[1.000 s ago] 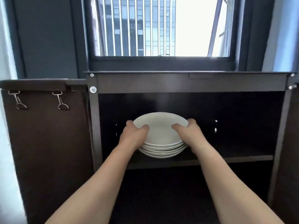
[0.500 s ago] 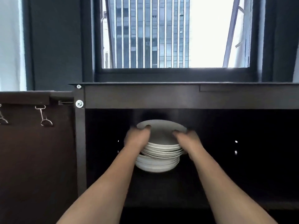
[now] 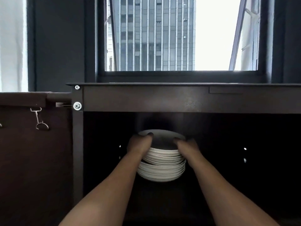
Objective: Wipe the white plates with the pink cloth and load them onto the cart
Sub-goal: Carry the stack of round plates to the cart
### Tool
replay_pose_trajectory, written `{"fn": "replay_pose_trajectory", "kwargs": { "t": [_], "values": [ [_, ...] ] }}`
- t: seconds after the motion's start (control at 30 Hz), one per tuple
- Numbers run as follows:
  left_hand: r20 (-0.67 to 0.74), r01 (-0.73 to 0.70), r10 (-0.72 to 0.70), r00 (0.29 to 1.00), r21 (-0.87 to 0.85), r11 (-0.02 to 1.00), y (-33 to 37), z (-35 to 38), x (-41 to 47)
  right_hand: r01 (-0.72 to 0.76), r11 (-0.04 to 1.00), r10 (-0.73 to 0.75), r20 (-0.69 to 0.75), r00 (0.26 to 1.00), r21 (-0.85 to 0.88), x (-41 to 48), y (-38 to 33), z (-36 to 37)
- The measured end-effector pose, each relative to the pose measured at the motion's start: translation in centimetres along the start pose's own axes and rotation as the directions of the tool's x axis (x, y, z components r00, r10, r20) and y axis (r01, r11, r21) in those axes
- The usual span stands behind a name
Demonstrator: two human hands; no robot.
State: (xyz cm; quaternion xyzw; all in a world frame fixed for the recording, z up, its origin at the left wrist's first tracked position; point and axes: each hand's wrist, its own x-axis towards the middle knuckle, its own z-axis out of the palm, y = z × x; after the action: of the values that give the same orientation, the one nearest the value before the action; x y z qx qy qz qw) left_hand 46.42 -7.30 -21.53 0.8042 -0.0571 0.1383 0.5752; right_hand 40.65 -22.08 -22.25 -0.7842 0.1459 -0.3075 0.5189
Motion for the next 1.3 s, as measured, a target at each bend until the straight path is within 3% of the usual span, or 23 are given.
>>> {"fn": "replay_pose_trajectory", "kwargs": {
  "t": [0.27, 0.47, 0.6, 0.7, 0.83, 1.0, 1.17, 1.3],
  "values": [
    [-0.096, -0.047, 0.038, 0.995, -0.092, 0.995, -2.8, 1.3, -0.4, -0.008, 0.999, 0.01, -0.049, 0.999, 0.042, 0.7, 2.9, 1.5],
    [-0.174, -0.091, 0.079, 0.982, -0.062, 0.994, -4.5, 2.0, -1.4, 0.048, 0.999, -0.047, -0.076, 0.996, 0.015, -0.4, 3.5, 2.9],
    [-0.19, -0.277, 0.285, 0.939, 0.068, 0.959, -5.1, 2.4, -3.0, 0.193, 0.963, -0.212, -0.086, 0.973, -0.19, -2.5, 4.1, 3.8],
    [-0.133, -0.375, 0.403, 0.905, 0.198, 0.906, -5.8, 2.5, -3.1, 0.279, 0.892, -0.301, -0.009, 0.953, -0.356, -3.0, 4.4, 3.7],
    [-0.003, -0.429, 0.455, 0.89, 0.331, 0.841, -6.1, 2.0, -3.8, 0.333, 0.785, -0.305, 0.142, 0.942, -0.523, -4.1, 4.6, 2.8],
    [0.111, -0.486, 0.492, 0.863, 0.443, 0.753, -6.9, 1.6, -5.8, 0.382, 0.637, -0.316, 0.226, 0.922, -0.67, -5.8, 5.3, 1.7],
    [0.247, -0.536, 0.477, 0.843, 0.451, 0.714, -7.0, -1.0, -8.8, 0.417, 0.693, -0.339, 0.245, 0.908, -0.588, -8.3, 4.7, 0.5],
    [0.347, -0.529, 0.408, 0.845, 0.424, 0.735, -4.2, -5.2, -11.9, 0.373, 0.738, -0.236, 0.303, 0.923, -0.562, -11.4, 1.1, -0.8]
  ]
}}
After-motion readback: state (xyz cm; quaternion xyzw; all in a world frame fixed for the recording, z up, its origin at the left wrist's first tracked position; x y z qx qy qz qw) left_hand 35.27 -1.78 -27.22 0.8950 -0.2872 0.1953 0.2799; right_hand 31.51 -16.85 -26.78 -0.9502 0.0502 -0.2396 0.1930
